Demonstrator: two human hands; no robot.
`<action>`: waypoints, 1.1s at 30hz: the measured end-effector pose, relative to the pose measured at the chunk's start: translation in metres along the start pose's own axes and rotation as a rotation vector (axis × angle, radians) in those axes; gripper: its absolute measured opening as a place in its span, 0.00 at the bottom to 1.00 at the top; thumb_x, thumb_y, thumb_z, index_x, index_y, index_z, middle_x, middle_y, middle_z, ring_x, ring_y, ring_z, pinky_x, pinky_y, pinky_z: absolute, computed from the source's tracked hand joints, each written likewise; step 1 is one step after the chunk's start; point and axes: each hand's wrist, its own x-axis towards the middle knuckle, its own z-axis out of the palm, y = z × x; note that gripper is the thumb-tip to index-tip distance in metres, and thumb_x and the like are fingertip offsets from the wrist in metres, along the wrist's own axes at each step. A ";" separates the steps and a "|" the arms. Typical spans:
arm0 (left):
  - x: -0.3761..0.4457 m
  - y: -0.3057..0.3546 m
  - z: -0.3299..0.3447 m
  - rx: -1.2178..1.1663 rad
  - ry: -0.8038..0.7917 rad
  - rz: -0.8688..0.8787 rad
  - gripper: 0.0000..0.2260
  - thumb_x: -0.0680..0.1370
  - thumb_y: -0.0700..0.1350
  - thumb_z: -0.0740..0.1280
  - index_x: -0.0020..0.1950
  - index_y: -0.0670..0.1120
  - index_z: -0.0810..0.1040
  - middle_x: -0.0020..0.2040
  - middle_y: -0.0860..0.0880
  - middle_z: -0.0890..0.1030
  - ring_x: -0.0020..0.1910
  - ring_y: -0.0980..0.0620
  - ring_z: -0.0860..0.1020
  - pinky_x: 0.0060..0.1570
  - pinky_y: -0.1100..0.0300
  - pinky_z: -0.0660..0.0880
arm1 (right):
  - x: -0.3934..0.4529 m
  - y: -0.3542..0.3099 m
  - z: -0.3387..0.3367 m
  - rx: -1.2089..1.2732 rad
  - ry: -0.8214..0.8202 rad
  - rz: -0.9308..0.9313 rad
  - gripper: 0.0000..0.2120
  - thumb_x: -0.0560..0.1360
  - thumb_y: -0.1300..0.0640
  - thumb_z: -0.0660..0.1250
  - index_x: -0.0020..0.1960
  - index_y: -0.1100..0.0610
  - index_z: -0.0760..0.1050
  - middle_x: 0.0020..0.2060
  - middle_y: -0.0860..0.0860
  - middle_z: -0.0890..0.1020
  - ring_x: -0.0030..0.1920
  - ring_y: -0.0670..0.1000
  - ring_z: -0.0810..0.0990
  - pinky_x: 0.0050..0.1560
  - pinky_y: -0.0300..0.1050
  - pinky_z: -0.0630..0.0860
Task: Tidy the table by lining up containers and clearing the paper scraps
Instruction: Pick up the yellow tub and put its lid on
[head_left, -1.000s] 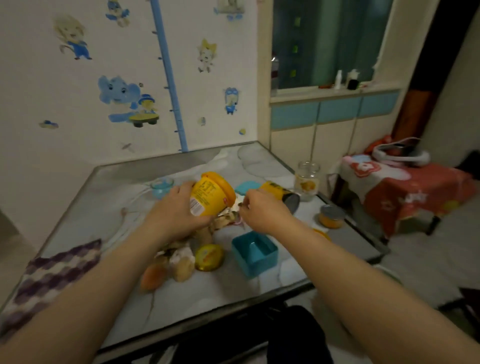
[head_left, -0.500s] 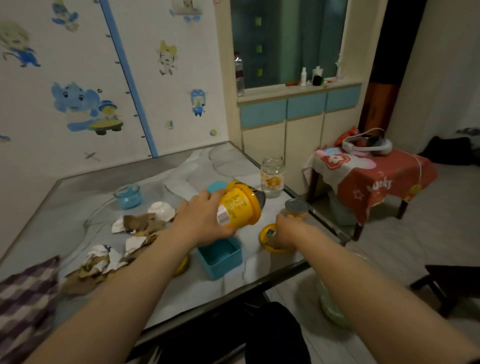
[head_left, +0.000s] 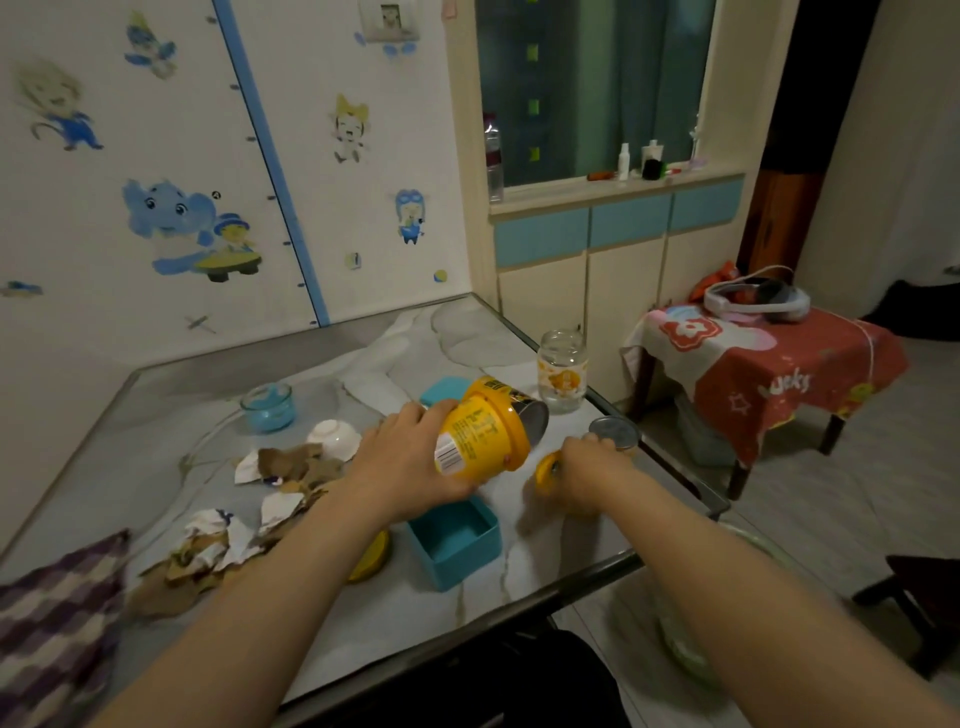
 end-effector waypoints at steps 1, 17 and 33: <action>-0.001 -0.003 -0.001 -0.037 0.000 -0.002 0.43 0.64 0.68 0.69 0.75 0.58 0.56 0.62 0.50 0.70 0.60 0.48 0.72 0.59 0.49 0.72 | -0.001 0.000 -0.010 0.106 0.046 -0.022 0.34 0.72 0.39 0.66 0.70 0.59 0.65 0.66 0.60 0.70 0.65 0.61 0.69 0.62 0.55 0.70; -0.045 -0.062 -0.052 -0.976 0.091 -0.070 0.30 0.66 0.51 0.78 0.62 0.67 0.70 0.61 0.57 0.77 0.56 0.56 0.79 0.54 0.55 0.79 | -0.053 -0.106 -0.092 1.023 0.028 -0.598 0.15 0.80 0.47 0.59 0.67 0.45 0.71 0.57 0.47 0.73 0.51 0.42 0.73 0.46 0.39 0.73; -0.068 -0.107 -0.078 -1.174 0.213 -0.143 0.34 0.61 0.56 0.77 0.66 0.53 0.74 0.56 0.45 0.81 0.51 0.45 0.82 0.46 0.49 0.81 | -0.062 -0.196 -0.084 1.080 0.086 -0.670 0.18 0.81 0.45 0.55 0.66 0.49 0.71 0.58 0.49 0.75 0.58 0.49 0.75 0.57 0.45 0.72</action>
